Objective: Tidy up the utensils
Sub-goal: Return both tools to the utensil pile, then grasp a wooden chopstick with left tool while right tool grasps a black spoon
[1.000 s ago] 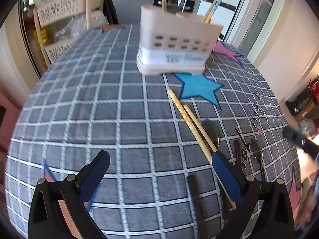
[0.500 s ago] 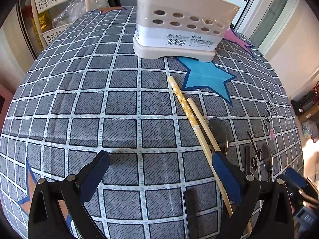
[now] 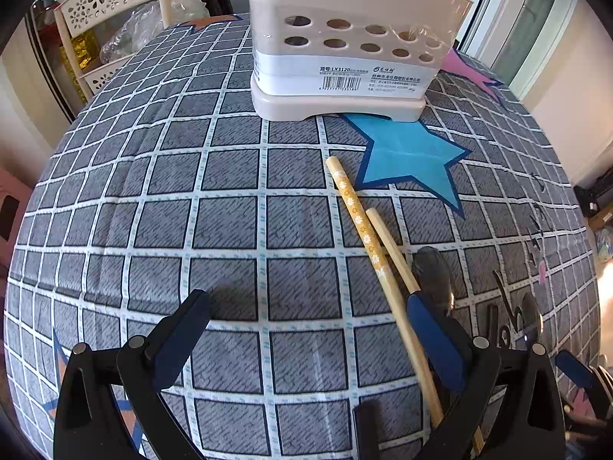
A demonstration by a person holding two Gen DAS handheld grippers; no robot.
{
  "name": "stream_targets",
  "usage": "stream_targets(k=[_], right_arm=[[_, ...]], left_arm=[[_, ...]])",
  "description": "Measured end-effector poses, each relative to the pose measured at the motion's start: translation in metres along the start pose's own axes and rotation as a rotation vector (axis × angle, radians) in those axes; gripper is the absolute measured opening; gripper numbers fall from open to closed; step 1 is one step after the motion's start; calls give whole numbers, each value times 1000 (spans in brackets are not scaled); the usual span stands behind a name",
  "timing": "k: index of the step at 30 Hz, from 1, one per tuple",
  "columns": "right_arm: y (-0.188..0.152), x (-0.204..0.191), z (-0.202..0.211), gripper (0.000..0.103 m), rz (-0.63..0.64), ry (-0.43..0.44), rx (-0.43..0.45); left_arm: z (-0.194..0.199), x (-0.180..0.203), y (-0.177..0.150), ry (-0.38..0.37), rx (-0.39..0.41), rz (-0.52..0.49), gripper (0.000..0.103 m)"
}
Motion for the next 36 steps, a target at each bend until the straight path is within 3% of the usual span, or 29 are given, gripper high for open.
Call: stream_targets(k=[3, 11, 17, 21, 23, 24, 25, 30, 36], right_arm=[[-1, -3, -2, 73, 45, -31, -10], [3, -14, -6, 59, 132, -70, -45], [9, -18, -13, 57, 184, -53, -135], [11, -20, -16, 53, 209, -41, -174], [12, -24, -18, 43, 226, -29, -185], [13, -26, -17, 27, 229, -22, -186], [14, -30, -18, 14, 231, -19, -187], [13, -39, -19, 12, 216, 5, -148], [11, -31, -5, 13, 161, 78, -72]], left_arm=[[-5, 1, 3, 43, -4, -44, 103], [-15, 3, 17, 48, -46, -44, 103], [-12, 19, 21, -7, -61, -133, 102], [-8, 30, 23, -34, -70, -182, 80], [-8, 35, 25, -40, -74, -192, 53], [-8, 37, 25, -49, -79, -195, 46], [-7, 39, 26, -50, -81, -192, 44], [0, 29, 21, -141, -57, -113, 40], [36, 20, 23, -208, 93, -105, 40]])
Point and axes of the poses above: each gripper's, at about its wrist camera, not at the fingertips, and z roughly against the way its jaws point, x to its right, y to its top, the point moved 6 cm from there along -z, roughly the way its jaws point, and after that the axes turned 5 degrees about x, right-handed, at the moved point
